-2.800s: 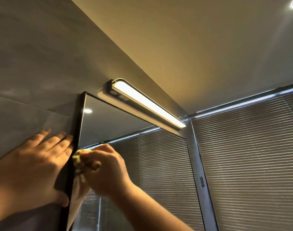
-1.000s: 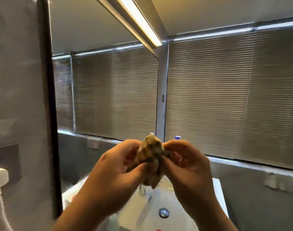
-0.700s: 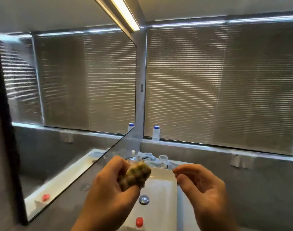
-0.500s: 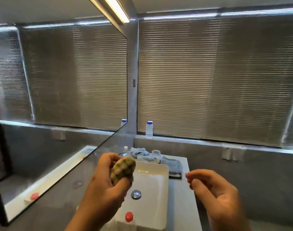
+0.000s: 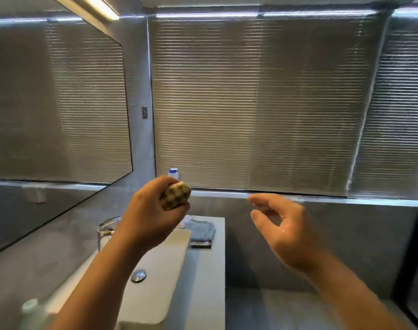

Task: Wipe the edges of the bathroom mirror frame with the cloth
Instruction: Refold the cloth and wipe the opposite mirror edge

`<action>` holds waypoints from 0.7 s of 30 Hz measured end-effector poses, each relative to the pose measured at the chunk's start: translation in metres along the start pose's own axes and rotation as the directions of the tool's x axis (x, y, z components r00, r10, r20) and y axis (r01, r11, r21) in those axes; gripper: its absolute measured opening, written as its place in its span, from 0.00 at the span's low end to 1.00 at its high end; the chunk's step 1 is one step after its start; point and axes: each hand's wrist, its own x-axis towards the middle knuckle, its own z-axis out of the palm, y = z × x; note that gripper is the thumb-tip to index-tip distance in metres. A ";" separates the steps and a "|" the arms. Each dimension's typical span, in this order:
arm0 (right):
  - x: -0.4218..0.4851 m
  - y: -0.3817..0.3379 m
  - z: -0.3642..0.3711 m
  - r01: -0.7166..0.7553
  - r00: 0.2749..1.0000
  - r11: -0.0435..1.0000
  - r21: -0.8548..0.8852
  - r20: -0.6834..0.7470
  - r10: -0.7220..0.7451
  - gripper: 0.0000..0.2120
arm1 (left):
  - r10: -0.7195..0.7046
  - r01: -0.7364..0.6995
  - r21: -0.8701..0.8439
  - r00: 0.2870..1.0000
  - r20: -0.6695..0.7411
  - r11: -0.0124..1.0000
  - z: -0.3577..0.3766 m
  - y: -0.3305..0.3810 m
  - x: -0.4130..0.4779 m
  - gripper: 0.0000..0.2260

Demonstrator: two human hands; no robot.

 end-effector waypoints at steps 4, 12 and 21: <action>0.048 0.018 -0.074 0.135 0.990 0.952 -0.273 0.069 -0.121 0.15 | 0.161 -0.166 0.172 0.986 0.043 0.971 0.036 0.040 0.044 0.08; 0.145 0.027 -0.154 0.153 0.957 0.729 -0.668 0.285 0.061 0.20 | 0.193 -0.275 0.316 0.944 0.267 0.908 0.080 0.078 0.145 0.08; 0.174 0.059 -0.183 -0.033 0.930 0.651 -0.758 0.216 0.298 0.22 | 0.000 -0.226 0.461 0.897 0.441 0.858 0.094 0.061 0.205 0.19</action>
